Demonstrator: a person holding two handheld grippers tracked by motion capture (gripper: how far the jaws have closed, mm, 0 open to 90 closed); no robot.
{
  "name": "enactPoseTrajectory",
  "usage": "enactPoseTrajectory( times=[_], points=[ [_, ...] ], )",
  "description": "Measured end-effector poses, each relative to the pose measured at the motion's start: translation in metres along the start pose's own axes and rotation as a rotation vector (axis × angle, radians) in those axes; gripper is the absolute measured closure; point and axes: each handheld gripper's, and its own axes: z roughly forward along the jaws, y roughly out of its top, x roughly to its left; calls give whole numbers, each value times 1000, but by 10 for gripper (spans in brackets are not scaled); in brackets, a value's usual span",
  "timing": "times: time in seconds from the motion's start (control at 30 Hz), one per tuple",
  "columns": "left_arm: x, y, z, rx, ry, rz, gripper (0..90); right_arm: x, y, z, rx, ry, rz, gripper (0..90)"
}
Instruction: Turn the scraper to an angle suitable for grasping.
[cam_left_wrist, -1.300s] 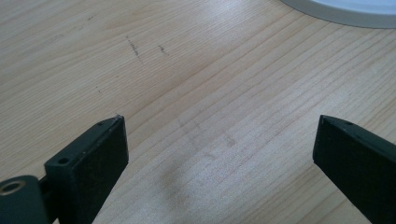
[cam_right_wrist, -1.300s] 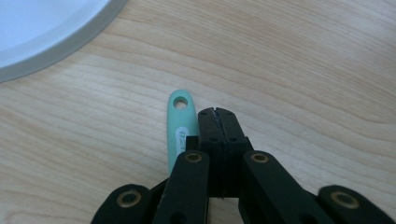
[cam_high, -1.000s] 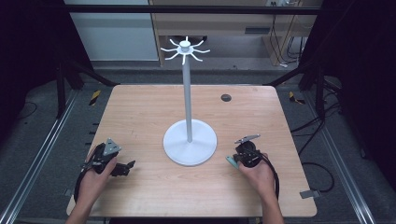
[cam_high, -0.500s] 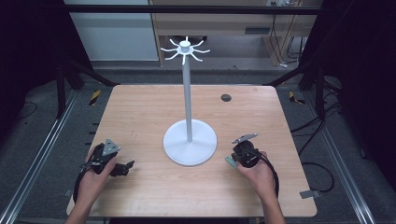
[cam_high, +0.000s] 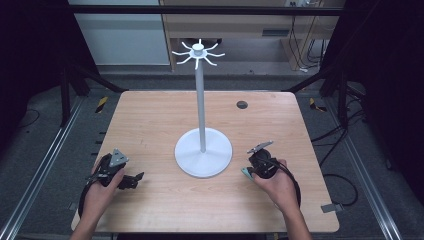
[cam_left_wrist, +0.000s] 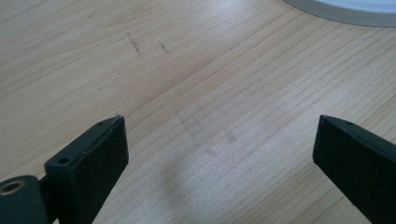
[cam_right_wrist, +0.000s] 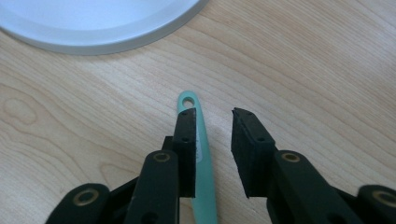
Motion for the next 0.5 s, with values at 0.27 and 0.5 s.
enactPoseTrajectory(
  times=[0.27,0.5],
  points=[
    [0,0,0,-1,-1,0,31,1,9,-2,31,14,-39,608],
    [0,0,0,0,-2,0,31,-1,14,-3,55,45,-66,515]
  ],
)
